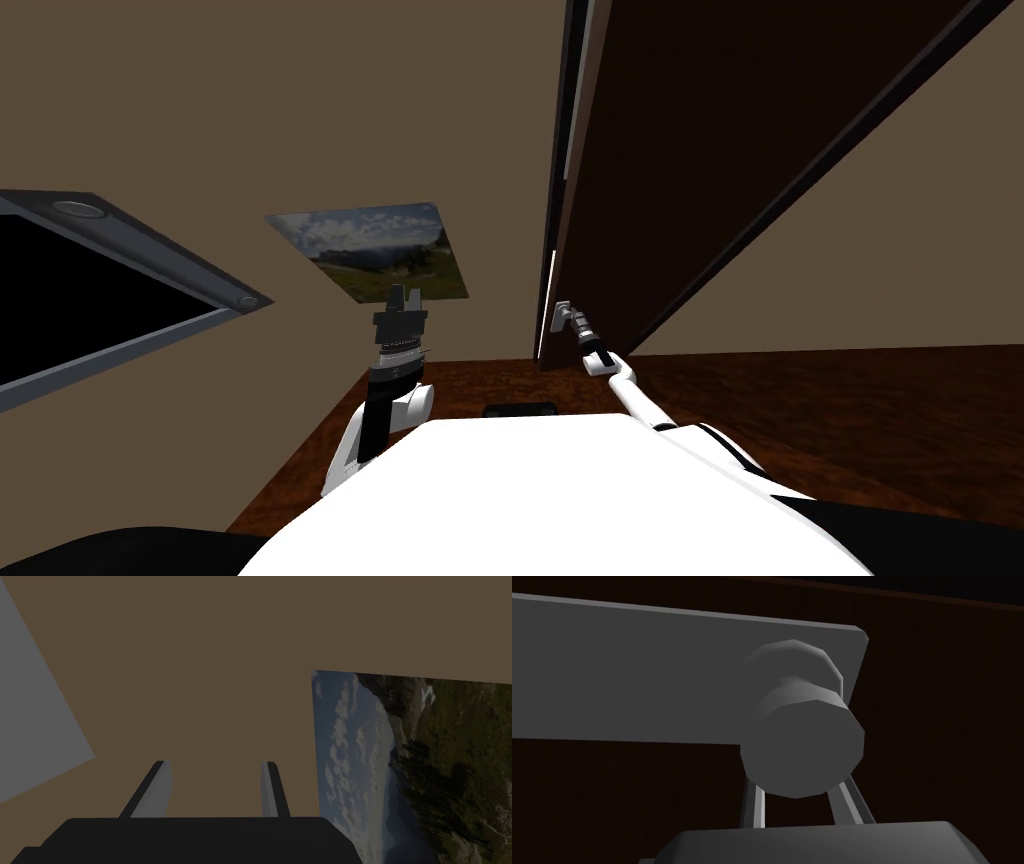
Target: Pull the door open
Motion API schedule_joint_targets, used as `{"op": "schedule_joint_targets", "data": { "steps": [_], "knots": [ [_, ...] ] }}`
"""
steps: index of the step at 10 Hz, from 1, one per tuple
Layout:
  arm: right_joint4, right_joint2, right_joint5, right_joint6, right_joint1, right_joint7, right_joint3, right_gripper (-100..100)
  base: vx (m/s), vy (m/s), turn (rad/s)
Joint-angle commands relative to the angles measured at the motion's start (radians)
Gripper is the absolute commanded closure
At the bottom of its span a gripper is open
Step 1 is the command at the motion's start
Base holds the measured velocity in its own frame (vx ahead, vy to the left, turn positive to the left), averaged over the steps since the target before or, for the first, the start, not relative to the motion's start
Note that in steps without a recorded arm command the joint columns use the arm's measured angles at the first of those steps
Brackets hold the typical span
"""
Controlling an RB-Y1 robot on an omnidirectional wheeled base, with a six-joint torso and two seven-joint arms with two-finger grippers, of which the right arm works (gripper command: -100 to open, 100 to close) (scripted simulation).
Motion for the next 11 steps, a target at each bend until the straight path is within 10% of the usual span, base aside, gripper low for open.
{"op": "schedule_joint_targets", "data": {
  "steps": [1,11],
  "knots": [
    [-0.010,0.005,-0.030,0.001,-0.009,-0.050,0.005,100,-0.053,-0.045,0.118],
    [0.006,0.020,-0.188,0.023,-0.027,-0.272,0.000,100,-0.059,-0.043,0.114]
  ]
}}
